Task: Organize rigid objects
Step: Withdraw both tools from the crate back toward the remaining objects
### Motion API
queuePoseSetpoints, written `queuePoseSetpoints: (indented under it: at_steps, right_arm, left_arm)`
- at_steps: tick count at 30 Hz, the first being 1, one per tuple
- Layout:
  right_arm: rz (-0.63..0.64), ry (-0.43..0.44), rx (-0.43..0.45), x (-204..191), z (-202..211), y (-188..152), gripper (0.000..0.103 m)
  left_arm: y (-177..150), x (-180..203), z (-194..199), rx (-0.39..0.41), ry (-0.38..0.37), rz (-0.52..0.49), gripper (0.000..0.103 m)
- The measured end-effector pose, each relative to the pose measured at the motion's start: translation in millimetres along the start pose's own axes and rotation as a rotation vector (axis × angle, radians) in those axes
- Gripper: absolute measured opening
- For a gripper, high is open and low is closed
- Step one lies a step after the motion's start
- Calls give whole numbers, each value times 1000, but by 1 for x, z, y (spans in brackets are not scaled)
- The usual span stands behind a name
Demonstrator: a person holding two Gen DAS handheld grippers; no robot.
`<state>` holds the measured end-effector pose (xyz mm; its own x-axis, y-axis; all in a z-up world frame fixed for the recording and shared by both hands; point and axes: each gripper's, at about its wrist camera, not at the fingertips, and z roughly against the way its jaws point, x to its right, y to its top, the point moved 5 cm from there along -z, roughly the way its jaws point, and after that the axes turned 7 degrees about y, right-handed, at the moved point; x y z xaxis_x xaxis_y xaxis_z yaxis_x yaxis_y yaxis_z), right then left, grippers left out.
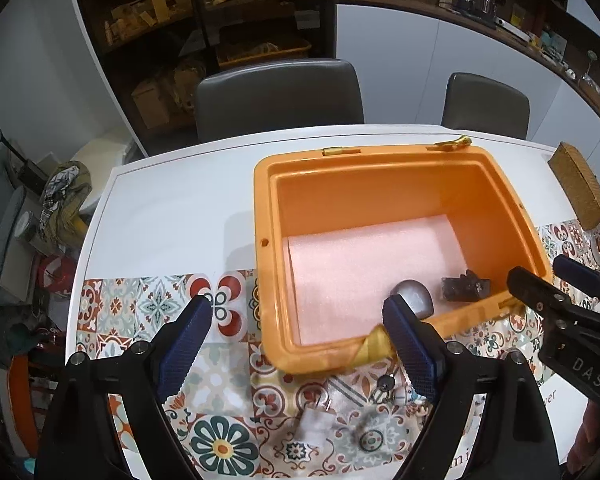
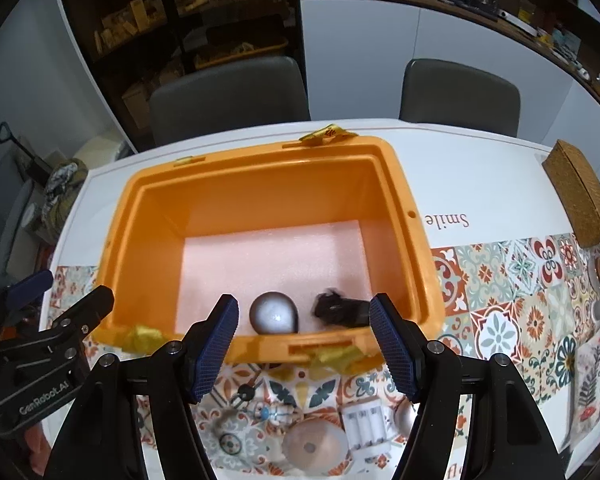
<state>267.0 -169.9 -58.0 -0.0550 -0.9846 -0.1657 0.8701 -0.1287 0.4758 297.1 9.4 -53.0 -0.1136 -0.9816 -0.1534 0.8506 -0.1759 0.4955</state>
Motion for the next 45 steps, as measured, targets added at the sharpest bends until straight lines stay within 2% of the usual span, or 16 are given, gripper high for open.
queuePoseSetpoints:
  at_steps: [8,15,24,31,37,45]
  right_arm:
    - [28,0,75,-3,34,-18,68]
    - [26,18,86,-6,45,-38,69]
    - [28,38,122,-7,52,-68,69]
    - [42,61,106,-5,48,-86,69]
    - [30,78,90,-2,42,-103,69]
    - [31,102,62,2,31,-121,77]
  left_arm:
    - [-18,2,22,20,-18,3,89]
    - [-36,2,35,37,-46,6,89]
    - [-64,3,43,55,-23,7,89]
    - [-93,9,37,8,-47,9,89]
    - [-112,5,31,-21,-23,34,89]
    - [-132,7,22,-51,-1,51,89]
